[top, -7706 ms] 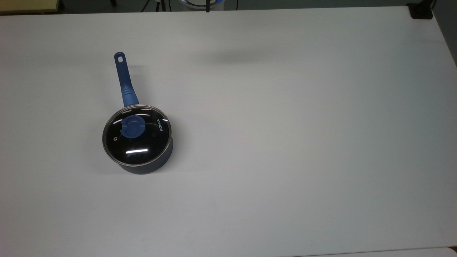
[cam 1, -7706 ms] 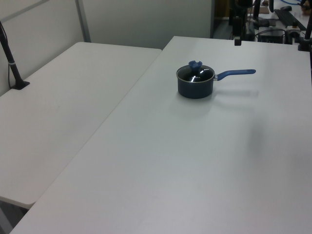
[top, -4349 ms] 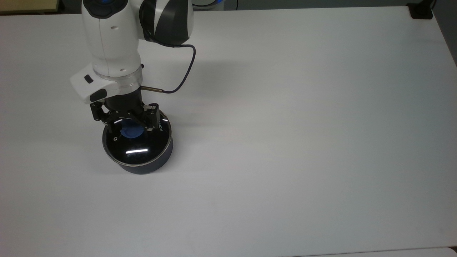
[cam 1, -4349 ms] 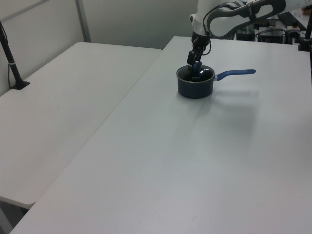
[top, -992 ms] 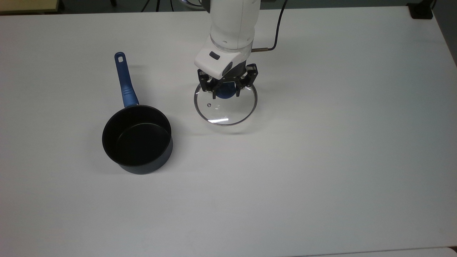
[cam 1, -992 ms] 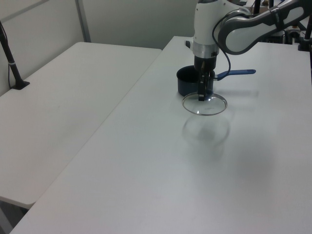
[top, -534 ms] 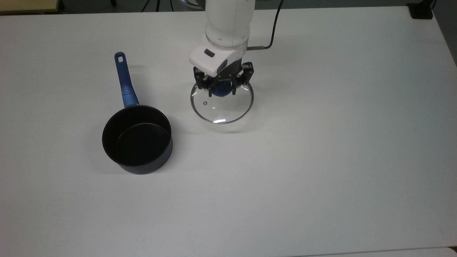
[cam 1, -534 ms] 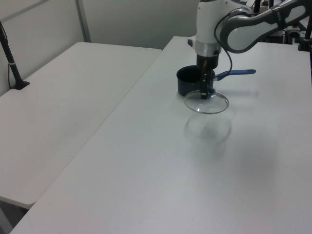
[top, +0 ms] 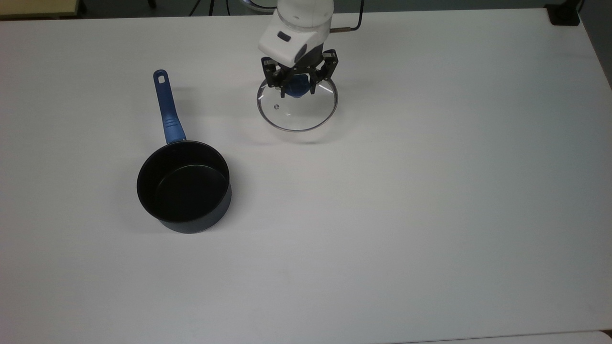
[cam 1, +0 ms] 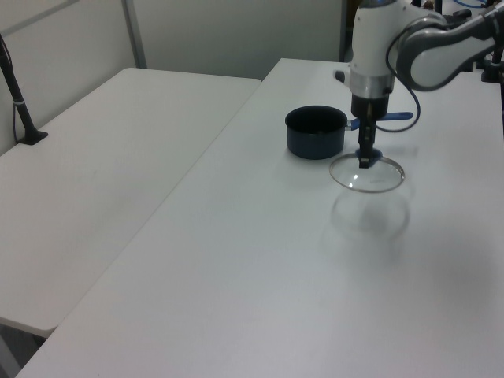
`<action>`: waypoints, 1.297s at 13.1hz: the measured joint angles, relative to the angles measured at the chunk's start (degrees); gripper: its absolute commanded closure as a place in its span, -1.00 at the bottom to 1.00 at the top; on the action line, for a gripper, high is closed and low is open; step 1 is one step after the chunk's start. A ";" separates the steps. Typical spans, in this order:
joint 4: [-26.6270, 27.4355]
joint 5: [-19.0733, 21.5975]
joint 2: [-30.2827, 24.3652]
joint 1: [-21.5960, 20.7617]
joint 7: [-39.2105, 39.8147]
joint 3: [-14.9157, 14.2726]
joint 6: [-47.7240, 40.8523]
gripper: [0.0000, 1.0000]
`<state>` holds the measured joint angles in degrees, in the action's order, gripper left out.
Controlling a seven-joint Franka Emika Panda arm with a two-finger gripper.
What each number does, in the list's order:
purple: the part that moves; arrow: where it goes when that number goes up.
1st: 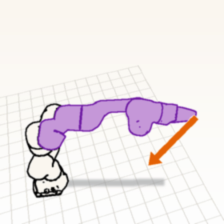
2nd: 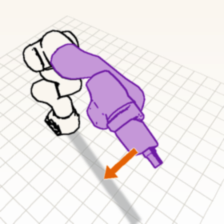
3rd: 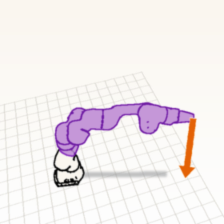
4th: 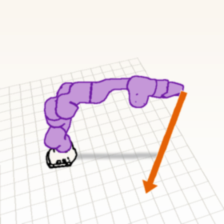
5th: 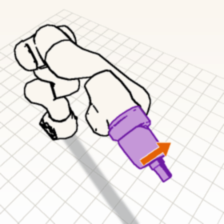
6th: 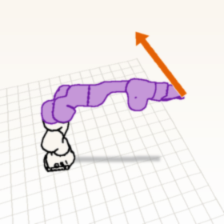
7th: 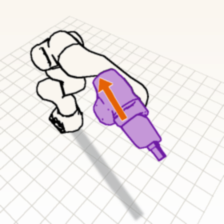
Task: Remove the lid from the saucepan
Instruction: 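Lower the held glass lid onto the table beside the saucepan, then open the gripper to release the knob and raise it away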
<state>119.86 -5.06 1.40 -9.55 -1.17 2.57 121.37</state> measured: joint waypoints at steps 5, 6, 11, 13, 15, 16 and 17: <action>4.02 -0.38 1.52 -0.03 0.09 2.95 2.31 -0.09; 4.02 -0.44 2.06 -0.04 0.09 2.95 3.15 -0.09; 4.03 -2.21 4.83 -0.55 -0.23 3.01 3.60 -0.17; 3.97 -2.33 5.01 -0.64 -0.26 3.07 3.67 -0.50; 3.97 -2.33 5.07 -0.64 -0.27 3.07 3.67 -1.00; 3.95 -2.33 5.08 -0.63 -1.16 3.07 3.68 -1.00; 3.89 -2.33 5.08 -0.64 -2.34 3.07 3.68 -1.00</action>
<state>123.75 -7.39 6.47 -10.19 -3.50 5.64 125.04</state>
